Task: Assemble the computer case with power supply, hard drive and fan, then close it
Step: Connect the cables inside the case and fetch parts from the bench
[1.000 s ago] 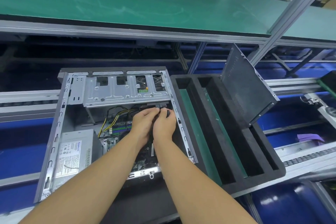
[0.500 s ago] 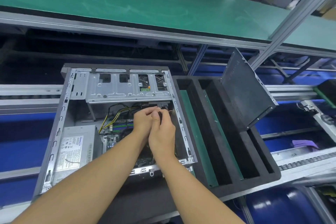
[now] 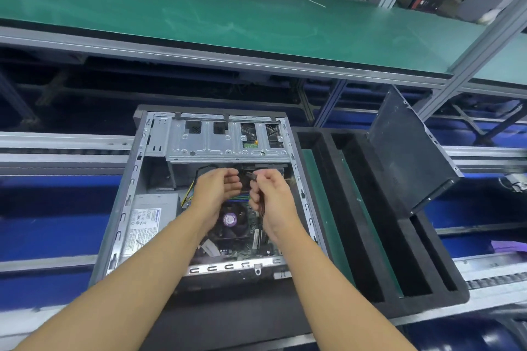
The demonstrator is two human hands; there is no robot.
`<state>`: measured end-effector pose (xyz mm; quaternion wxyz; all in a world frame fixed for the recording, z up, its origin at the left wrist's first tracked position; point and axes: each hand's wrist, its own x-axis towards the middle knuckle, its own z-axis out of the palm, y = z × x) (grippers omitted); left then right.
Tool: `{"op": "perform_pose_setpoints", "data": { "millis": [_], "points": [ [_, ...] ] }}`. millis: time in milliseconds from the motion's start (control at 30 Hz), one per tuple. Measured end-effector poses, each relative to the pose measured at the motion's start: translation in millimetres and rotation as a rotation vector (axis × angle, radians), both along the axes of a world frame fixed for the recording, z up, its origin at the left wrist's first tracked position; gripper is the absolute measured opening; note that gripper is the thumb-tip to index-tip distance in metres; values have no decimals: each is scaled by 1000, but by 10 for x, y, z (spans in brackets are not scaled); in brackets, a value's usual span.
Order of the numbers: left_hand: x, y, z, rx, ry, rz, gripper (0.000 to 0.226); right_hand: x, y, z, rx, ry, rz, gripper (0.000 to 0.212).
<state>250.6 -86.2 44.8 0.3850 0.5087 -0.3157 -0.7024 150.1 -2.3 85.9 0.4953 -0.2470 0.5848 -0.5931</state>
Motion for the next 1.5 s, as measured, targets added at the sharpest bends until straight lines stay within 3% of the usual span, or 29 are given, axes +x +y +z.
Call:
{"op": "perform_pose_setpoints", "data": {
  "millis": [167,333,400,567,700,833,1000,1167,1500],
  "points": [
    [160,40,-33,35,-19,7,20,100,-11,-5,-73,-428,92,15],
    [150,45,-19,30,-44,-14,19,49,-78,-28,-65,-581,160,15],
    [162,46,-23,6,-98,10,19,11,-113,-83,-38,-433,113,14],
    [210,39,-51,-94,-251,96,21,41,-175,-257,166,518,79,14],
    [207,42,-118,-120,-396,25,26,111,-231,-386,274,800,171,21],
    [192,53,-167,-159,-626,-136,27,91,-340,-373,342,890,187,25],
    [177,75,-147,-164,-682,-260,36,55,-491,-375,441,872,245,35],
    [160,70,-133,-153,-753,-311,35,44,-636,-457,515,858,243,20],
    [141,92,-102,-71,-889,-426,25,87,-764,-669,517,857,111,20]
  ]
}}
